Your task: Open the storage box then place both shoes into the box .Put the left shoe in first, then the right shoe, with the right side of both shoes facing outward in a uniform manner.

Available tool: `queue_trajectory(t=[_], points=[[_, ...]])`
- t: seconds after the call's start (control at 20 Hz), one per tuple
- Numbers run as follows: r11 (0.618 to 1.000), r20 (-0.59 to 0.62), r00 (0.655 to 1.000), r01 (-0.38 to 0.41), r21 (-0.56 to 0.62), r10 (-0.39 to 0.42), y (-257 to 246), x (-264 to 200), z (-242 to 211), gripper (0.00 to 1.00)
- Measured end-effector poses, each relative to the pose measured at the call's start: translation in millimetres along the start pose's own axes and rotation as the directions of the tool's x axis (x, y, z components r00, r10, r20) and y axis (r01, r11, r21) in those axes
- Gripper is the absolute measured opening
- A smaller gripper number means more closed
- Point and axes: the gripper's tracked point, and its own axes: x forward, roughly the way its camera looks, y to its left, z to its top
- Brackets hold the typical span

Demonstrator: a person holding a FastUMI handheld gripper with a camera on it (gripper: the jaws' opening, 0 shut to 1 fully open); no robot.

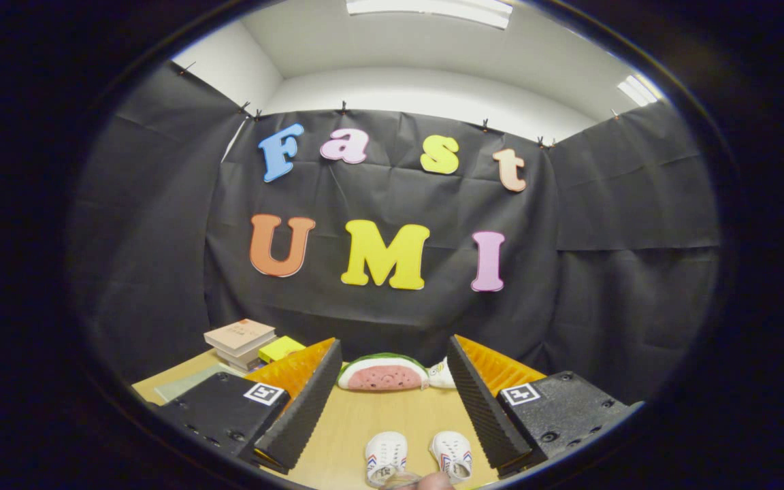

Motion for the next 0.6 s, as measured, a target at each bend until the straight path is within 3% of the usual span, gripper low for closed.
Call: queue_trajectory(t=[0.35, 0.5, 0.6], points=[[0.997, -0.103, 0.993, -0.049, 0.065, 0.055, 10, 12, -40, 1.00], [0.980, -0.175, 0.970, -0.147, 0.135, 0.170, 42, 16, -66, 1.00], [0.950, -0.228, 0.932, -0.240, 0.200, 0.283, 70, 16, -87, 1.00]])
